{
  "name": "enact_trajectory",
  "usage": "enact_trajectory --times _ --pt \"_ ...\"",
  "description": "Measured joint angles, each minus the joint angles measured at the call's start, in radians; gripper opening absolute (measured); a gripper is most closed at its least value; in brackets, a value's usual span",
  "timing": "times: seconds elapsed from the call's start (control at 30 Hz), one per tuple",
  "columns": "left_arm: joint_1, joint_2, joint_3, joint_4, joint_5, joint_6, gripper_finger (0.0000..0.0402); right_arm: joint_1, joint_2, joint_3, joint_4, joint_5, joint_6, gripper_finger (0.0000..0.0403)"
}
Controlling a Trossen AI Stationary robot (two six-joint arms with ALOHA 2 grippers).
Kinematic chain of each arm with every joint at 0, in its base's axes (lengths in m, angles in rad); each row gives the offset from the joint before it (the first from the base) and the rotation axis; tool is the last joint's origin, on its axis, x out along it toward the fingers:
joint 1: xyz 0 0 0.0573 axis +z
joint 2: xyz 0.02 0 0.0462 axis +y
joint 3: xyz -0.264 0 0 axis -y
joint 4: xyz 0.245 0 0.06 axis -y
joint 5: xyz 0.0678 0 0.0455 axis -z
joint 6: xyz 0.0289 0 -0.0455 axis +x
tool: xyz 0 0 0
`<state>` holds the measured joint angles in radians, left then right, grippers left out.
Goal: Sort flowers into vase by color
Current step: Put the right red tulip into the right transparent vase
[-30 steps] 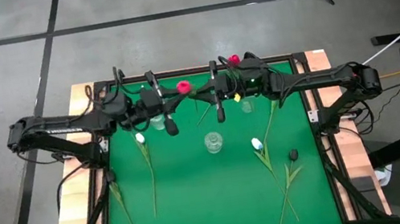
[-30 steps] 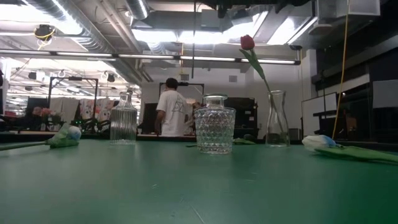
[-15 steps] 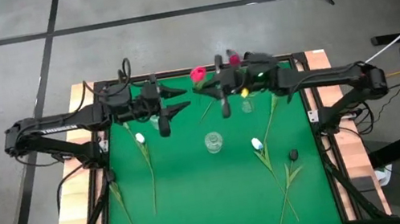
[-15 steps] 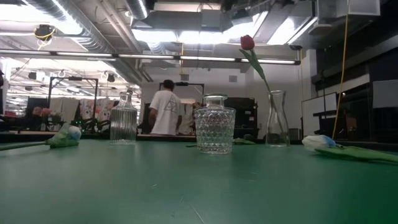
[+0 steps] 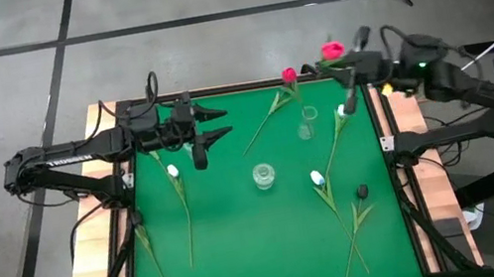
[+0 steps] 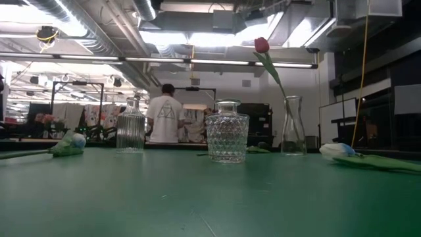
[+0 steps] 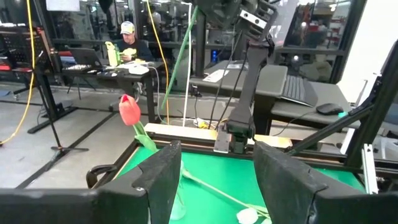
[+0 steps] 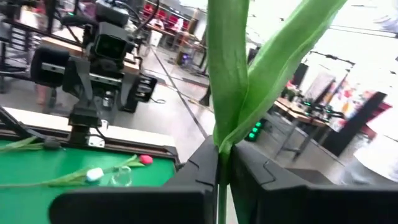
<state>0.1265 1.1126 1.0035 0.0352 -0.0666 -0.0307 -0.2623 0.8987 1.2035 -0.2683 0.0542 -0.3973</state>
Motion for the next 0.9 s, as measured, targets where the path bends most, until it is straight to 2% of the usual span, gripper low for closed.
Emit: enact_trajectory --times 0.1,0.23,0.43,0.5,0.73,0.9 --pt "0.0 0.0 0.0 -0.001 -0.001 0.0 0.0198 0.0 -0.038 -0.048 -0.017 0.031 0.003 0.0017" --pt "0.001 0.0 0.0 -0.003 -0.007 0.002 0.0198 0.0 -0.074 -0.174 0.042 0.032 0.053 0.001" --pt "0.001 0.0 0.0 -0.006 -0.008 0.002 0.0198 -0.001 -0.11 -0.419 0.346 0.038 0.13 0.0035" --pt "0.001 0.0 0.0 -0.006 -0.008 0.003 0.0198 -0.001 -0.124 -0.475 0.401 0.053 0.135 0.0037" --pt "0.001 0.001 0.0 -0.035 -0.039 0.003 0.0198 -0.001 -0.193 -0.537 0.395 0.143 0.131 0.0015" --pt "0.001 0.001 0.0 -0.034 -0.05 0.004 0.0198 -0.001 -0.205 -0.567 0.408 0.164 0.137 0.0019"
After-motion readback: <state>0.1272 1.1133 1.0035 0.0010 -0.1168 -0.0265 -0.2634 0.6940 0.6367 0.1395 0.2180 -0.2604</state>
